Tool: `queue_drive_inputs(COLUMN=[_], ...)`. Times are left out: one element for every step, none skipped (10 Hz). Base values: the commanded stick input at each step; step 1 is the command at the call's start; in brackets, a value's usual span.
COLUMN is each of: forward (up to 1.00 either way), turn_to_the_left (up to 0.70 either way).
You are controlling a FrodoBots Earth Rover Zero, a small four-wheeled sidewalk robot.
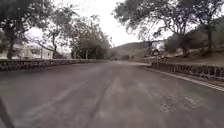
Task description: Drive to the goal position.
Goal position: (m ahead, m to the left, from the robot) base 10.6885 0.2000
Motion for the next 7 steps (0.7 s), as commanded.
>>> queue_drive_inputs(forward=[0.70, 0.70, 0.70, 0.70, 0.70, 0.70, 0.70], turn_to_the_left=[0.00, 0.00, 0.00, 0.00, 0.00, 0.00, 0.00])
